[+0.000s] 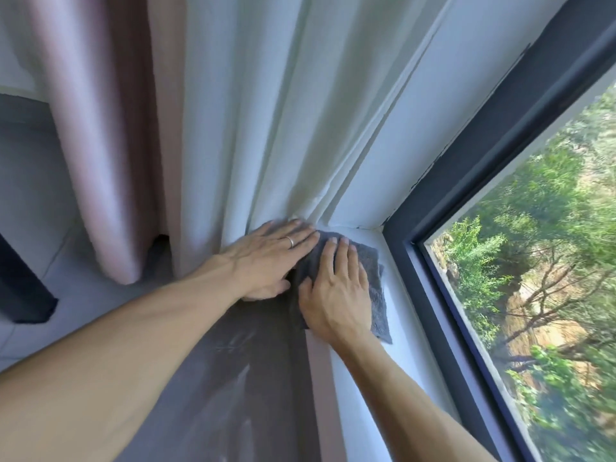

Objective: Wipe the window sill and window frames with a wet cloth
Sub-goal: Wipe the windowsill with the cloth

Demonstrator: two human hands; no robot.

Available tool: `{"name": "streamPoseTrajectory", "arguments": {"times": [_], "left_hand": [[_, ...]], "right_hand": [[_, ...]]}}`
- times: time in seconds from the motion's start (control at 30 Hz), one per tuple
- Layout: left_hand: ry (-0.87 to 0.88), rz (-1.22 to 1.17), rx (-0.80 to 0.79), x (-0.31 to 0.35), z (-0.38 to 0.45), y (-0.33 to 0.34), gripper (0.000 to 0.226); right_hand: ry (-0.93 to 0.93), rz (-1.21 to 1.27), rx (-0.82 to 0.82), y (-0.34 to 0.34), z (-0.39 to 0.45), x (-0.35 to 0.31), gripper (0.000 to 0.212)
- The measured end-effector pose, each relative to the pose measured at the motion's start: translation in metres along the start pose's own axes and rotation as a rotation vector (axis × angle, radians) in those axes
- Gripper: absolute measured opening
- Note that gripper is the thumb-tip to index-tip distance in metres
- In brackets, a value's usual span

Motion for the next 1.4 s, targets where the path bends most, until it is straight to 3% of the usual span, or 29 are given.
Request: {"name": "streamPoseTrajectory", "arguments": {"times": [0.13, 0.3, 0.47, 0.7, 0.9, 0.97, 1.07, 1.17, 1.27, 1.4], "left_hand": [[0.051, 0.031, -0.045, 0.018, 0.004, -0.001, 0.091], [-0.021, -0.034, -0.023, 0.028, 0.006, -0.008, 0.099], [0.003, 0.012, 0.017, 0.026, 0.006, 0.002, 0.094], [0.007, 0.015, -0.014, 0.026, 0.009, 0.003, 0.099], [-0.029, 0.068, 0.017, 0.037, -0.003, 0.005, 0.092], [-0.048, 0.002, 0.025, 0.049, -0.021, 0.006, 0.089], [-0.063, -0.127, -0.092, 0.080, -0.063, -0.004, 0.088], [-0.151, -0.474, -0.111, 0.111, -0.107, -0.016, 0.077], [-0.314, -0.837, -0.009, 0.141, -0.151, -0.047, 0.047], [-0.336, -0.910, 0.044, 0.183, -0.208, -0.090, 0.037]], "right_hand": [[0.034, -0.018, 0.024, -0.001, -0.063, 0.015, 0.082], [0.075, 0.051, -0.017, -0.003, 0.007, 0.015, 0.084], [0.063, 0.016, -0.007, -0.007, -0.052, 0.034, 0.091], [0.088, 0.056, -0.044, -0.012, 0.028, 0.059, 0.075], [-0.052, 0.025, -0.022, -0.002, -0.059, 0.027, 0.089], [-0.052, 0.036, -0.023, 0.000, -0.075, 0.025, 0.083], [-0.119, 0.140, 0.018, -0.016, -0.110, 0.027, 0.066], [-0.154, 0.334, 0.012, -0.043, -0.150, 0.021, 0.040], [-0.088, 0.508, -0.025, -0.080, -0.195, 0.008, 0.039], [0.108, 0.615, -0.050, -0.128, -0.265, -0.007, 0.026]]}}
Point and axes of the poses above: each hand's wrist, its own z-axis towards the middle knuckle, its own y-axis out of the palm, x = y × z, the point moved 1 cm from there along z, towards the middle knuckle, and after that the axes turned 1 degree about y, right-handed, at the moved point
